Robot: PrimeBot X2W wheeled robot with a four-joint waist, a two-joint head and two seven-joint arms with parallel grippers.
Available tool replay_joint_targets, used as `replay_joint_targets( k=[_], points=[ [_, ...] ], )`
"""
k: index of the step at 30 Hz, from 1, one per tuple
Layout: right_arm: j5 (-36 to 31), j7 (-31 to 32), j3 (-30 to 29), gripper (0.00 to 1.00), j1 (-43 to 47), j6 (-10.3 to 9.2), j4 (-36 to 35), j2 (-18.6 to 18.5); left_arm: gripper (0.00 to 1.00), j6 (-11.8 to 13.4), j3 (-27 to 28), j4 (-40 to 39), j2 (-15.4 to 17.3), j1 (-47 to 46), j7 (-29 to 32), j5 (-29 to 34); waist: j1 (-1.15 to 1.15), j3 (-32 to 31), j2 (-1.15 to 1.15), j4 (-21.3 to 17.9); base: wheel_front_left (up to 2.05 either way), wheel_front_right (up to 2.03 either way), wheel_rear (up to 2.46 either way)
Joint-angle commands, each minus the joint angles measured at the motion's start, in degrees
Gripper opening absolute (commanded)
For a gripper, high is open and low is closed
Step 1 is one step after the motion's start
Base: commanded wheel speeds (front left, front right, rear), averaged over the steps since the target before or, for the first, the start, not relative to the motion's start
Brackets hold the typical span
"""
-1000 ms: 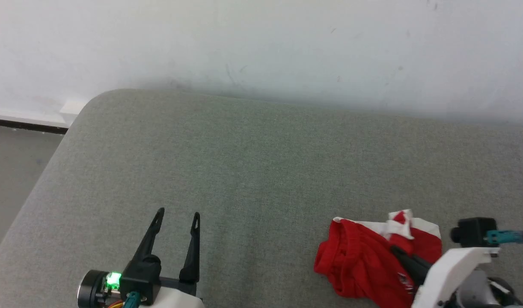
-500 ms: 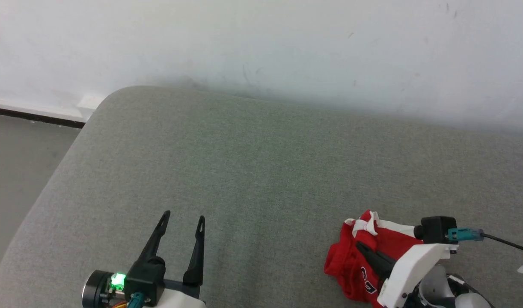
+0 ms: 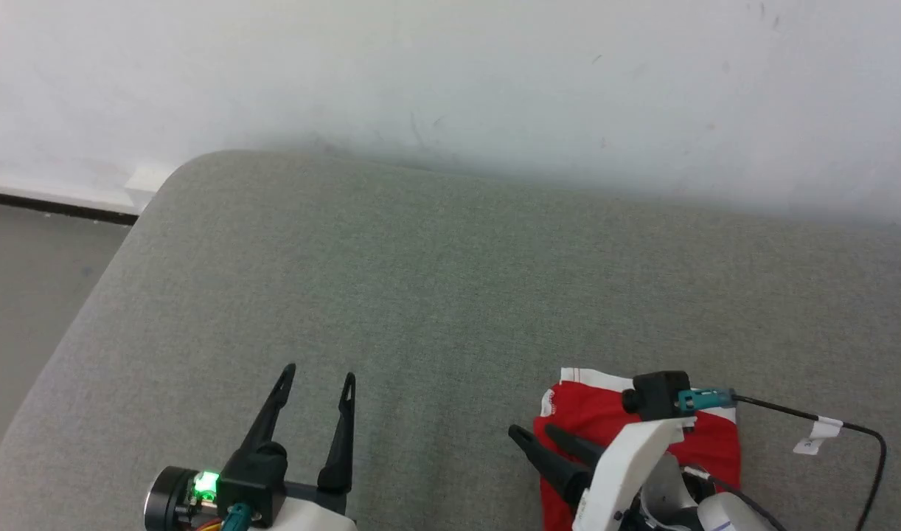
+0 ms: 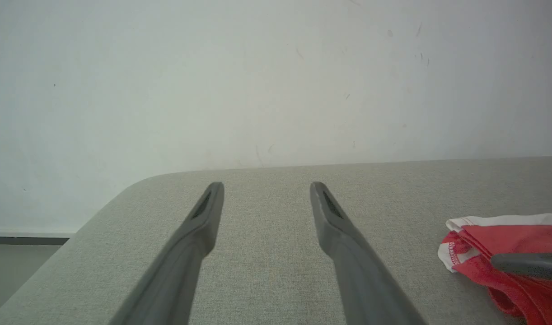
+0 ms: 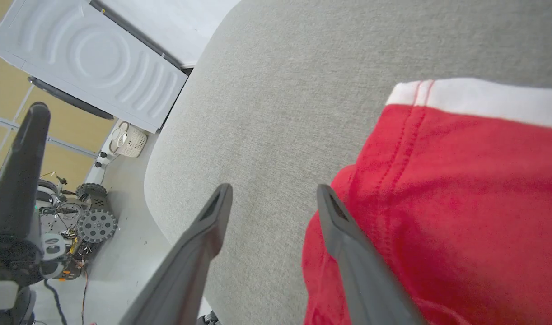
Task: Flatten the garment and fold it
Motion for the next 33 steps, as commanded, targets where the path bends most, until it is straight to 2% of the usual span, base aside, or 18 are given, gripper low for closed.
replay_joint_targets(
  k=[1, 5, 11, 14, 17, 22, 23, 27, 33],
  points=[
    [-0.52, 0.04, 0.30, 1.00, -1.19, -0.04, -0.64, 0.00, 1.00, -0.49, 0.34, -0.09, -0.11, 0.46, -0.27, 0.11, 0.00, -0.84, 0.00, -0.90, 0.00, 0.00, 0.00],
    [-6.02, -2.47, 0.80, 1.00, -3.23, -0.04, -3.57, -2.21, 1.00, -0.49, 0.78, -0.32, -0.26, 0.59, -0.27, 0.09, 0.00, -1.78, 0.00, -2.29, 0.00, 0.00, 0.00],
    [-17.99, -12.76, -0.39, 1.00, -7.79, -0.04, -7.86, -11.80, 1.00, -0.60, 1.27, -0.60, -0.71, 0.94, -0.27, -0.16, 0.00, -2.09, 0.00, -4.43, 0.00, 0.00, 0.00],
    [-24.39, -18.99, -3.85, 1.00, -8.43, -0.04, -7.81, -16.28, 1.00, -0.82, 1.60, -0.63, -1.20, 0.97, -0.27, -0.78, 0.00, -1.81, 0.00, -5.22, 0.00, 0.00, 0.00],
    [-28.78, -24.13, -8.69, 1.00, -7.25, -0.04, -7.52, -18.37, 1.00, -1.27, 2.25, -0.35, -1.76, 1.09, -0.27, -1.95, 0.00, -1.46, 0.00, -5.96, 0.00, 0.00, 0.00],
    [-31.43, -30.54, -17.08, 1.00, -1.66, -0.04, -8.88, -17.17, 1.00, -1.74, 3.16, -0.43, -2.16, 1.08, -0.27, -2.04, 0.00, -0.77, 0.00, -6.74, 0.00, 0.00, 0.00],
    [-31.43, -30.54, -17.08, 1.00, -1.66, -0.04, -8.88, -17.17, 1.00, -1.74, 3.16, -0.43, -2.16, 1.08, -0.27, -2.04, 0.00, -0.77, 0.00, -6.74, 0.00, 0.00, 0.00],
    [-32.25, -33.11, -22.17, 1.00, 4.33, -0.04, -11.70, -13.63, 1.00, -2.41, 3.51, -0.25, -2.62, 0.94, -0.27, -2.49, 0.00, -0.41, 0.00, -6.73, 0.00, 0.00, 0.00],
    [-34.49, -34.85, -23.70, 1.00, 12.02, -0.04, -17.81, -8.44, 1.00, -3.13, 3.45, 0.00, -2.98, 0.79, -0.27, -1.86, 0.00, 0.12, 0.00, -6.42, 0.00, 0.00, 0.00]
  ],
)
